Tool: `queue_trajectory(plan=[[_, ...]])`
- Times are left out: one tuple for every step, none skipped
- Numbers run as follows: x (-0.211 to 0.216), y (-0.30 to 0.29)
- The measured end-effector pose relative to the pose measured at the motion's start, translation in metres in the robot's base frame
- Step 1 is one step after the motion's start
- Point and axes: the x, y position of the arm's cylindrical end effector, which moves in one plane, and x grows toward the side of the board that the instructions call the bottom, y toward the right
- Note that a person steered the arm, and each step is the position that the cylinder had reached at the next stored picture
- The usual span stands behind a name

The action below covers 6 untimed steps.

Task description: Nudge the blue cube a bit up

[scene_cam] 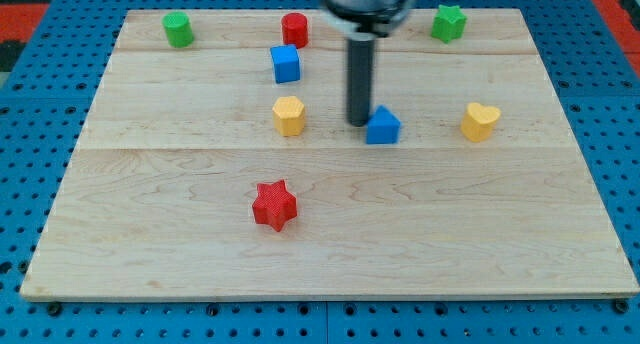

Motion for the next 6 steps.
queue_trajectory(plan=[[0.000, 0.053], [0.000, -0.012], [-0.018, -0.071], [-0.068, -0.105], [-0.038, -0.171], [0.003, -0.148]])
